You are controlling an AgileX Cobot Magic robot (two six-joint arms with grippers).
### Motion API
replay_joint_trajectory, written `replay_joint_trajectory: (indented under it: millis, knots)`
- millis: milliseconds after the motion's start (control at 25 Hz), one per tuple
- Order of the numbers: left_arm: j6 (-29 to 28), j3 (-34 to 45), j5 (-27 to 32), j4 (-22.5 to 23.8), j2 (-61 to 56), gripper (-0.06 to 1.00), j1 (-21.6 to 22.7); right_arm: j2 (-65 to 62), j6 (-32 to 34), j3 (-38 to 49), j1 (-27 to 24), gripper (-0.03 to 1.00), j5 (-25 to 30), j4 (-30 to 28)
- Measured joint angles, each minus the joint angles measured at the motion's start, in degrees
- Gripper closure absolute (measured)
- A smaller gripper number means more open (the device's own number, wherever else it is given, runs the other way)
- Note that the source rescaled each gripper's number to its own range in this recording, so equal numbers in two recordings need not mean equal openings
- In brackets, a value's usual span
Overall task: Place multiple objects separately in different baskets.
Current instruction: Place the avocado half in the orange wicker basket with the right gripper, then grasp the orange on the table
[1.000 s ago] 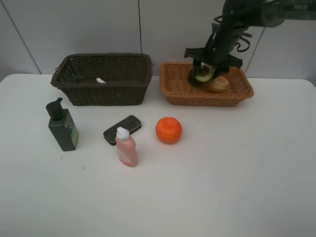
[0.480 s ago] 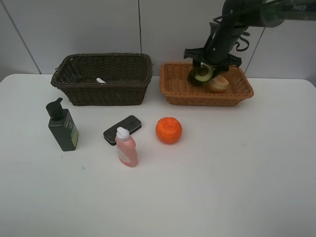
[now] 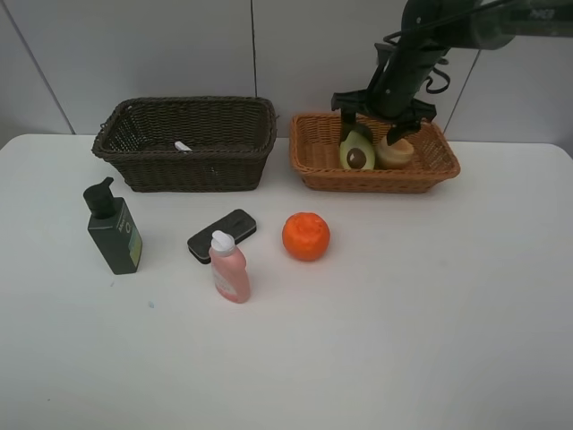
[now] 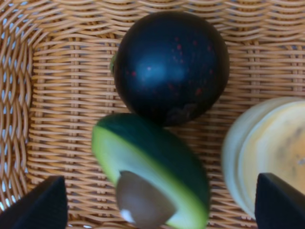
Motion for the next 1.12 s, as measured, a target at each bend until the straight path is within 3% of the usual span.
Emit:
replay_joint_trajectory:
  millis: [360, 760, 1120]
  knots:
    - [0.00, 0.00, 0.00, 0.00, 0.00, -0.06, 0.00, -1.42, 0.00, 0.00, 0.85, -0.02, 2.28, 0.02]
    - [0.00, 0.00, 0.00, 0.00, 0.00, -0.06, 0.00, -11.04, -0.06, 0.00, 6.10, -0.02, 17.70, 0.03]
    - [0.00, 0.00, 0.00, 0.00, 0.00, -0.06, 0.00, -15.87, -1.39, 0.17, 14.34, -0.02, 18.54, 1.94]
